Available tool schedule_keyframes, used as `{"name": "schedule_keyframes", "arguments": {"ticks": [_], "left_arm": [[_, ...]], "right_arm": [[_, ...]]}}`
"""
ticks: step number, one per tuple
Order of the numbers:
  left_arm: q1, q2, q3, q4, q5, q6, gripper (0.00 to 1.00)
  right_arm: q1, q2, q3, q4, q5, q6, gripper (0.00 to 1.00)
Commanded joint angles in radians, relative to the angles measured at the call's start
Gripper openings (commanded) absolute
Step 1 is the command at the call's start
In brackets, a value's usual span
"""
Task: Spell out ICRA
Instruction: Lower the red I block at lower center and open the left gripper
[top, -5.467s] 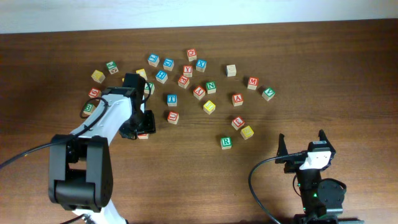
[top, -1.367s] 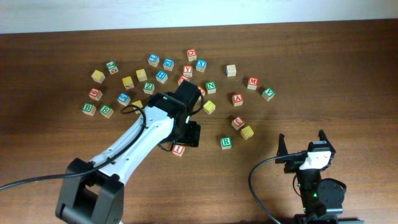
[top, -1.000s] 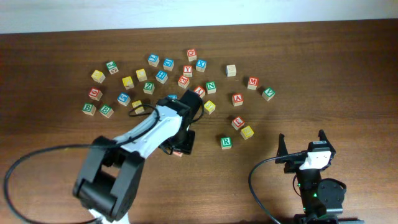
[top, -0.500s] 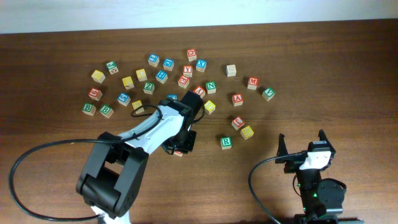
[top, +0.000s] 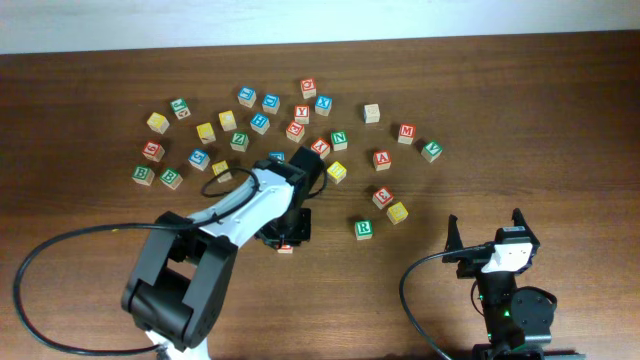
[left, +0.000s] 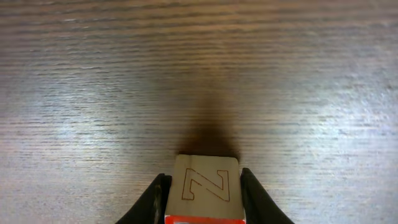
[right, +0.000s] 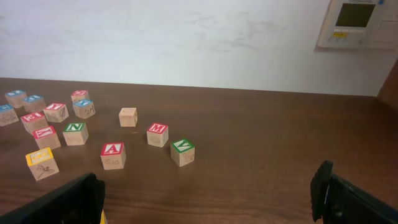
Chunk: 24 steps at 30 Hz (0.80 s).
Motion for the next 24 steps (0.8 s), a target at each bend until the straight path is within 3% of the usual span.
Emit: {"name": "schedule_keyframes", "arguments": {"ticks": [1,4,14,24], "left_arm": [[0.04,0.01,-0.006,0.006,0.052,-0.056,0.25],[0.05,0.01,-0.006,0.025,0.112,-0.056,0.25],[0.001,0.01,-0.006,0.035,0.113,-0.04,0.25],[0.002,0.01,-0.006,0.043,0.113,-0.04,0.35]], "right_arm": [[-0.007,-0.006,-0.005,-0.004,-0.003,-0.004,0.98],[-0.007,-0.006,-0.005,-0.004,-0.003,-0.004,0.98],[-0.007,-0.006,-0.005,-0.004,-0.003,-0.004,0.98],[-0.007,-0.006,-0.005,-0.004,-0.003,-0.004,0.99]]}}
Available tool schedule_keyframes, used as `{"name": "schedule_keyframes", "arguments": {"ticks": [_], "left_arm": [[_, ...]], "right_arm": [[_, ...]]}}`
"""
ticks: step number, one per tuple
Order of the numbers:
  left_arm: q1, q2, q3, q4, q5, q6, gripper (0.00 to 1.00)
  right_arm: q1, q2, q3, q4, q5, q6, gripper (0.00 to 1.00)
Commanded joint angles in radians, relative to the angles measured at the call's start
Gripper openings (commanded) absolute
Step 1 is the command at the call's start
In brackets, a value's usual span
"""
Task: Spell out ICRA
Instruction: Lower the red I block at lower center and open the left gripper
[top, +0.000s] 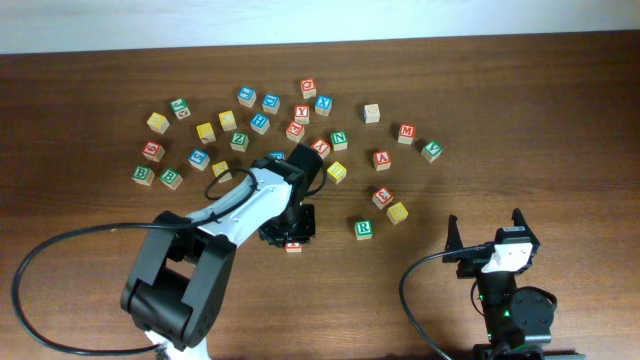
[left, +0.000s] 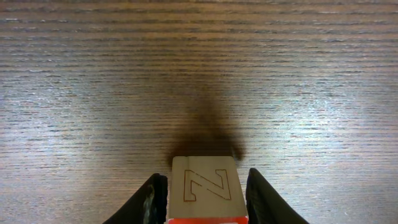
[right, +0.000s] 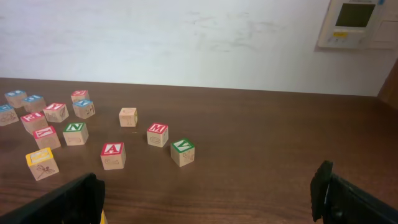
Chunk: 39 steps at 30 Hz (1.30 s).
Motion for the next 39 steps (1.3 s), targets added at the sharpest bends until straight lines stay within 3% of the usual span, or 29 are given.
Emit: {"name": "schedule_keyframes", "arguments": {"ticks": [1,2,3,4,6,12,19,20,21,27,39], "left_arm": [[-0.005,0.01,-0.006,0.001,0.011,-0.002,0.37],[-0.005,0.01,-0.006,0.001,0.011,-0.002,0.43],[-0.004,0.01,-0.006,0.001,0.011,-0.002,0.62],[-0.004,0.01,-0.005,0.001,0.011,-0.002,0.73],[-0.004,0.01,-0.001,0.0,0.011,-0.002,0.79],[0.034,0.01,0.153,-0.119,-0.032,-0.001,0.82],[0.141,0.009,0.53,-0.405,-0.11,0.003,0.82],[0.169,0.007,0.575,-0.417,-0.11,0.003,0.87],[0.198,0.006,0.598,-0.423,-0.109,0.002,1.0],[0.428,0.007,0.605,-0.438,-0.109,0.002,0.99],[0.627,0.007,0.605,-0.502,-0.068,-0.016,0.99]], "right_arm": [[-0.007,-0.006,-0.005,-0.004,-0.003,-0.003,0.98],[-0.007,-0.006,-0.005,-0.004,-0.003,-0.003,0.98],[-0.007,-0.006,-0.005,-0.004,-0.003,-0.003,0.98],[-0.007,-0.006,-0.005,-0.004,-0.003,-0.003,0.98],[-0.007,-0.006,-0.005,-0.004,-0.003,-0.003,0.98],[-0.007,-0.006,-0.005,-0.004,-0.003,-0.003,0.98],[-0.007,-0.006,-0.005,-0.004,-0.003,-0.003,0.98],[-0.007,-0.006,-0.005,-0.004,-0.003,-0.003,0.98],[-0.007,-0.006,-0.005,-0.004,-0.003,-0.003,0.98],[-0.007,-0.006,-0.005,-0.004,-0.003,-0.003,0.98],[-0.007,-0.006,-0.005,-0.004,-0.003,-0.003,0.98]]}}
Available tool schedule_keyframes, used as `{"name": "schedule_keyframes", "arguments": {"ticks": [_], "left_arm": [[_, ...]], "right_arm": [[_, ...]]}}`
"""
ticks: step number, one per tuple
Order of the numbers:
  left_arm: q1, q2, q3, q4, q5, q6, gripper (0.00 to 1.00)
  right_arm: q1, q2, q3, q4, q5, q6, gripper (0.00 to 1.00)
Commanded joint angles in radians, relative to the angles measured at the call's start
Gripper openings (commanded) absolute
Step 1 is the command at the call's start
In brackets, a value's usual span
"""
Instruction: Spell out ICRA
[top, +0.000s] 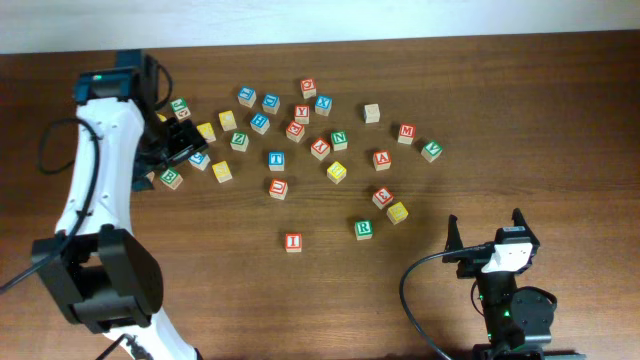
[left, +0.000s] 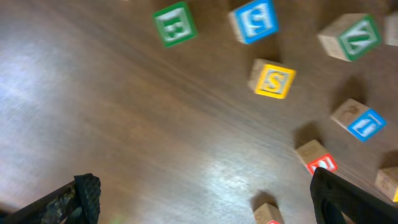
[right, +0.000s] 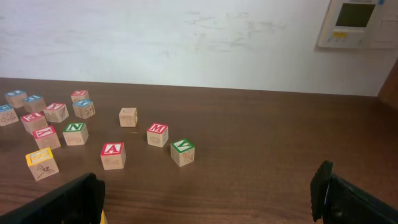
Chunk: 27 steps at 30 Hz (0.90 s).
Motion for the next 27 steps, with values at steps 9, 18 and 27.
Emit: {"name": "schedule_keyframes", "arguments": {"ticks": [9,18,27], "left_arm": [[0.017,-0.004,0.009,-0.042,0.042,-0.016,0.99],[-0.102,0.005,0.005,-0.027,0.042,0.021,0.99],[-0.266,0.028,0.005,0.007,0.021,0.021,0.99]], "right_arm": [[-0.007,-0.006,-0.005,-0.004,-0.003,-0.003,0.98],[-0.007,-0.006,-0.005,-0.004,-0.003,-0.003,0.98],[-0.007,-0.006,-0.005,-0.001,-0.003,0.006,0.98]]}}
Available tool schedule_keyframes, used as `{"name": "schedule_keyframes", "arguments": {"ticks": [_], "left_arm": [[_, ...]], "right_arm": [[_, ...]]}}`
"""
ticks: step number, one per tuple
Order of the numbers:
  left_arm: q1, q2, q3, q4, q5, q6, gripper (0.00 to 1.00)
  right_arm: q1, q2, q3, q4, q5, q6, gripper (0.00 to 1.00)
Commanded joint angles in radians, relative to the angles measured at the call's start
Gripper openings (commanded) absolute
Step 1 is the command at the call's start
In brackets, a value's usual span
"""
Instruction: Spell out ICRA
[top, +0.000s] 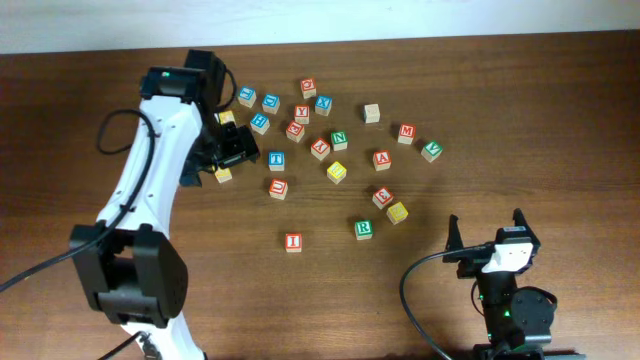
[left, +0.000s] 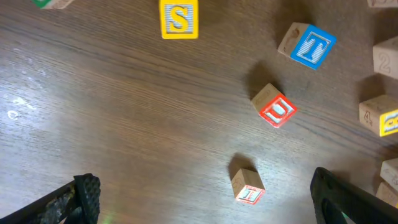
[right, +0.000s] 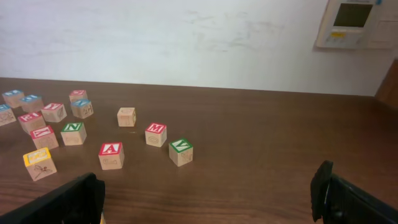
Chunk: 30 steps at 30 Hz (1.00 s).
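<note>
The red I block (top: 293, 241) stands alone on the table in front of the cluster, and the left wrist view shows it low in frame (left: 249, 186). To its right sits the green R block (top: 363, 228). The red A block (top: 382, 160) is further back, also seen from the right wrist (right: 111, 155). My left gripper (top: 228, 150) hovers open and empty over the cluster's left part (left: 205, 202). Near the front right edge, my right gripper (top: 485, 228) rests wide open and empty (right: 205, 202). I cannot pick out a C block.
Several lettered blocks are scattered across the back middle of the wooden table (top: 500, 120). They include a yellow S (left: 179, 18), a blue T (left: 309, 46), a red U (left: 276, 109), a red M (right: 155, 133) and a green V (right: 181, 151). The left arm (top: 150, 190) arches over the left side.
My left gripper has shifted right, from the cluster's far left edge to above its left-middle. Its camera now shows the S, T, U and I blocks. The right arm is unchanged.
My left gripper was first shut on the I block, low at the table's front middle. Then its fingers stood slightly apart from the block on the table. Later it was open, high over the cluster's far left, with the I block left standing alone. Now it is further right.
</note>
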Motion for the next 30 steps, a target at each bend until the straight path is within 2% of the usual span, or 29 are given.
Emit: {"name": "schedule_keyframes", "arguments": {"ticks": [1,2,3,4,6,7,10,12,16,20,22,23,26,30], "left_arm": [[-0.048,0.011,0.005,0.01,-0.028,0.016,1.0],[-0.057,0.011,0.005,0.017,-0.045,0.016,0.99],[-0.065,0.011,0.005,0.019,-0.052,0.016,0.99],[-0.071,0.011,0.005,0.018,-0.052,0.016,0.99],[-0.076,0.011,0.005,0.01,-0.052,0.016,0.99],[-0.077,0.011,0.005,0.01,-0.052,0.016,1.0],[-0.071,0.011,0.005,0.025,-0.053,0.016,0.99],[-0.036,0.011,0.005,0.032,-0.052,0.016,0.99],[0.111,0.011,0.005,0.024,-0.015,-0.022,0.99],[0.214,0.011,0.005,0.028,0.011,-0.022,0.99],[0.231,0.011,0.005,0.044,0.008,-0.022,0.99],[0.234,0.011,0.005,0.053,0.008,-0.022,0.99],[0.234,0.011,0.005,0.054,0.008,-0.021,0.99],[0.233,0.011,0.005,0.045,0.009,-0.021,0.99]], "right_arm": [[-0.006,-0.006,-0.005,0.005,-0.117,0.142,0.98],[-0.006,-0.006,-0.005,0.019,-0.224,0.277,0.98],[-0.007,-0.006,-0.005,0.029,-0.427,0.514,0.98],[-0.006,-0.006,-0.005,0.039,-0.511,0.64,0.98],[-0.007,-0.006,-0.005,0.09,-0.524,0.854,0.98],[-0.006,-0.006,-0.005,0.138,-0.535,0.907,0.98],[-0.007,-0.006,-0.005,0.534,-0.606,1.017,0.98],[-0.007,-0.006,0.017,0.721,-0.589,1.091,0.98],[-0.007,0.011,0.208,0.694,-0.595,1.041,0.98],[-0.007,0.151,0.448,0.395,-0.615,0.767,0.98],[-0.007,0.298,0.562,0.26,-0.694,0.598,0.98],[-0.006,0.378,0.606,0.225,-0.727,0.56,0.98],[-0.006,0.618,0.736,0.223,-0.787,0.531,0.98],[-0.006,0.904,0.98,0.184,-0.854,0.406,0.98]]}}
